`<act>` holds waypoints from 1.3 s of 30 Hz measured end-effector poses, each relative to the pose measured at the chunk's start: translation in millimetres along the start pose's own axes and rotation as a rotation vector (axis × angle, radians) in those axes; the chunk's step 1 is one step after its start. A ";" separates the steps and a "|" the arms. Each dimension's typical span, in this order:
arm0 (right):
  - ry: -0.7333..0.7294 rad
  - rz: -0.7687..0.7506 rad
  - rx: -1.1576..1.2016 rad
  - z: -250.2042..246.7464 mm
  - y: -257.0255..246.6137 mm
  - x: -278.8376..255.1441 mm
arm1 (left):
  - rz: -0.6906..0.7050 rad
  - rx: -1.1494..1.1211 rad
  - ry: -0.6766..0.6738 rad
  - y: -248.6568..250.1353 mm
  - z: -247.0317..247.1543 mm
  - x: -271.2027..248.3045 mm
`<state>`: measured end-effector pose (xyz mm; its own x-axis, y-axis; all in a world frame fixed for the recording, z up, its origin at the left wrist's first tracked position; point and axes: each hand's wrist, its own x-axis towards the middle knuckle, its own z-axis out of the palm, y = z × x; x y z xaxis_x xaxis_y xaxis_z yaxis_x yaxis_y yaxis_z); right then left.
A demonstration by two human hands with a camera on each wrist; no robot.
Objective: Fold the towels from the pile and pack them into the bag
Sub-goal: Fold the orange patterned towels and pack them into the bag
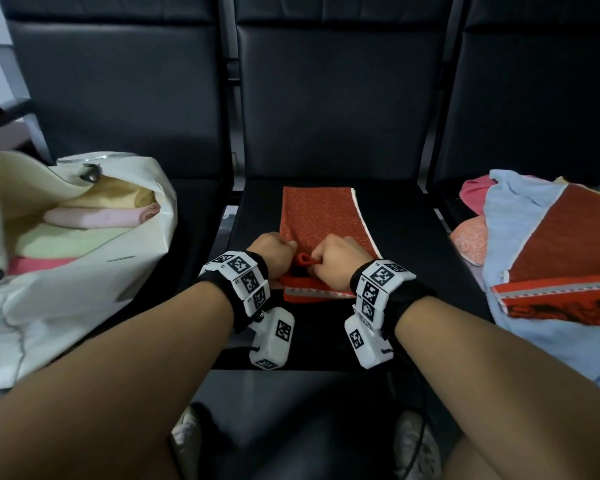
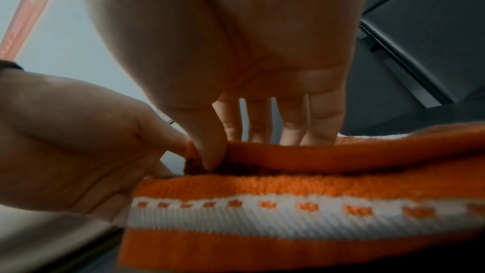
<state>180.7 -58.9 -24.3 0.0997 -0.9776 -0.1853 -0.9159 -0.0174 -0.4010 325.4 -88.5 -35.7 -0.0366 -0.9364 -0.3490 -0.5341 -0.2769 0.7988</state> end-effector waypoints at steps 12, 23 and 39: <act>0.153 0.089 0.103 -5.9 -2.0 -3.6 | -0.031 -0.057 -0.115 -3.8 -15.9 -6.4; 0.190 0.050 0.113 -10.2 -5.3 -4.8 | 0.106 -0.024 -0.122 -8.8 -18.7 -23.1; 0.213 -0.320 0.101 -4.9 -17.0 -18.7 | -0.011 -0.392 -0.010 -13.3 -17.6 -28.0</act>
<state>192.5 -41.4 -9.7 0.2810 -0.9480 0.1496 -0.8077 -0.3178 -0.4967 348.3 -62.4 -27.9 -0.0415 -0.9313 -0.3620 -0.1712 -0.3503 0.9209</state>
